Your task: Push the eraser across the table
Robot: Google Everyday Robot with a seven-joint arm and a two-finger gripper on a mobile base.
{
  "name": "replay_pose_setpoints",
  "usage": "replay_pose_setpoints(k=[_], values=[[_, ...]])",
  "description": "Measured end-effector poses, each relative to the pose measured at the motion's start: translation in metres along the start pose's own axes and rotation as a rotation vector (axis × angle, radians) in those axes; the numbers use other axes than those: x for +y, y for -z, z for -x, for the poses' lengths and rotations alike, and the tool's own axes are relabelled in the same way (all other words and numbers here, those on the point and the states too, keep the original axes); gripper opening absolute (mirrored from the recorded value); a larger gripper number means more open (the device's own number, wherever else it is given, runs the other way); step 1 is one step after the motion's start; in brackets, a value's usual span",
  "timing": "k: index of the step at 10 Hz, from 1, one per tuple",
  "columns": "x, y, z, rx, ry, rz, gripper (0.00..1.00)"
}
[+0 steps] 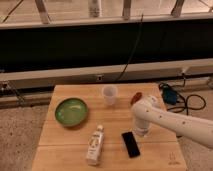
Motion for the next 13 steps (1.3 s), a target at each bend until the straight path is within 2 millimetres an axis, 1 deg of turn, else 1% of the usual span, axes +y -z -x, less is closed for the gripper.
replay_pose_setpoints(k=[11,13], values=[[0.001,0.0,0.0,0.002,0.002,0.003,0.01],[0.0,0.0,0.01,0.017,0.035,0.016,0.01]])
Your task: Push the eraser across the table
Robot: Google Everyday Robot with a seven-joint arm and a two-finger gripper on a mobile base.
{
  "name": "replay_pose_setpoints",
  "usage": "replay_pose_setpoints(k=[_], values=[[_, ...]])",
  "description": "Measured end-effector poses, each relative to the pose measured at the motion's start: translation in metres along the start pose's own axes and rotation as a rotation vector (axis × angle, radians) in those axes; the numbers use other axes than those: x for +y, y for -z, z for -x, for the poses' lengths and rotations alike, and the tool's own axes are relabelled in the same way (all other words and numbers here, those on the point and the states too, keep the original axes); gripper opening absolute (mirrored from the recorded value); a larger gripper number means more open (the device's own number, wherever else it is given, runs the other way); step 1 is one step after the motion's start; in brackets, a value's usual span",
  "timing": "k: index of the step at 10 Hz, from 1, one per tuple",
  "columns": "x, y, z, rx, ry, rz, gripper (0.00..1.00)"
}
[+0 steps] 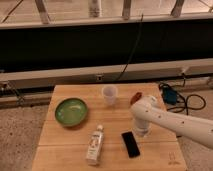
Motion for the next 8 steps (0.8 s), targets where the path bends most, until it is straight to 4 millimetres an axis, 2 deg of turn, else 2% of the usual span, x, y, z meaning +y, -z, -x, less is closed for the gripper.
replay_pose_setpoints(k=[3,6,8], values=[[-0.015,0.003,0.037,0.013,0.062,-0.004,0.01],[-0.014,0.004,0.044,0.027,0.084,0.0,0.01],[-0.019,0.005,0.059,0.033,0.104,-0.004,0.01]])
